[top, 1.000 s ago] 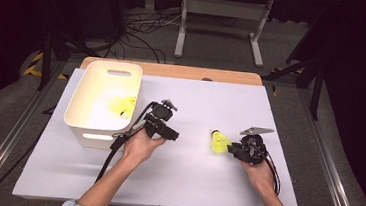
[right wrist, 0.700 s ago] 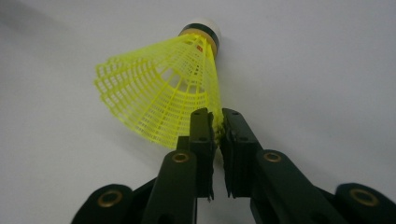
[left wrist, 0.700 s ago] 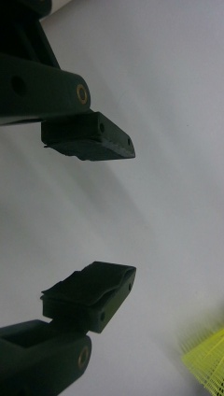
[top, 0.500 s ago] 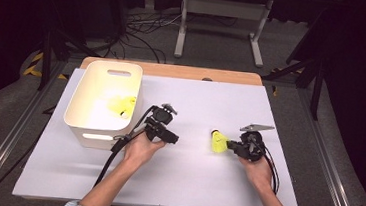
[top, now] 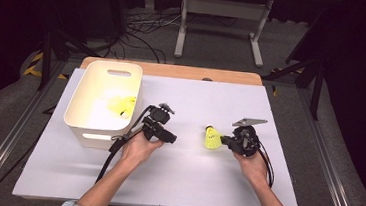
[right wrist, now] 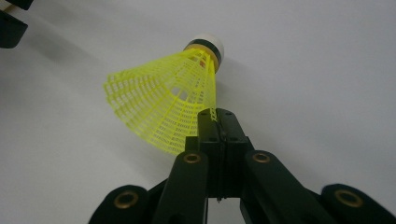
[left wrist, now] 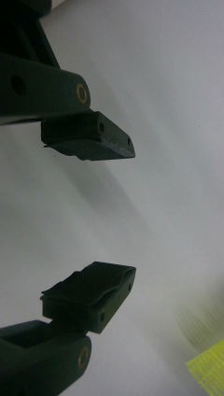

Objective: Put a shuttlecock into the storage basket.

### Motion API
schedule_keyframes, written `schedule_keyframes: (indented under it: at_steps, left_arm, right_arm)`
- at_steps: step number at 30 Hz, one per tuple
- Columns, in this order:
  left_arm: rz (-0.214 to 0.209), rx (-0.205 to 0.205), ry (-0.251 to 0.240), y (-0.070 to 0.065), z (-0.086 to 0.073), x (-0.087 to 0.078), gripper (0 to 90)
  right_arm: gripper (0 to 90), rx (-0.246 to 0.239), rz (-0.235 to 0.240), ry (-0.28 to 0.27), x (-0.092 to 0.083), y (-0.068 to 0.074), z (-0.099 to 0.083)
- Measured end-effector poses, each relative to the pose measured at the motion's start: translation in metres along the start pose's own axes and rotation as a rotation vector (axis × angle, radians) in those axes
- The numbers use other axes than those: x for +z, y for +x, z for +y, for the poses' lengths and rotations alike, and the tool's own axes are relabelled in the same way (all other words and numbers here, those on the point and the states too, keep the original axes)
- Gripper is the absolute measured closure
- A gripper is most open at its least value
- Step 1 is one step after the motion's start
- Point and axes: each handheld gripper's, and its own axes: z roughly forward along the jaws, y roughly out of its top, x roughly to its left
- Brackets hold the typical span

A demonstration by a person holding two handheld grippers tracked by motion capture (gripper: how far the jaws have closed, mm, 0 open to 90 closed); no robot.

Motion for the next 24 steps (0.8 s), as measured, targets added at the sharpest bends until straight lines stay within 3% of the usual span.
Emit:
schedule_keyframes:
  at_steps: [12, 24]
  left_arm:
    - [-0.007, 0.009, 0.009, 0.0, -0.002, 0.0, 36.5]
    - [-0.016, 0.009, -0.006, 0.004, -0.007, -0.005, 36.4]
  right_arm:
    - [90.0, -0.046, 0.021, 0.018, 0.012, 0.022, 0.013]
    - [90.0, -0.049, 0.025, 0.036, 0.028, 0.044, 0.027]
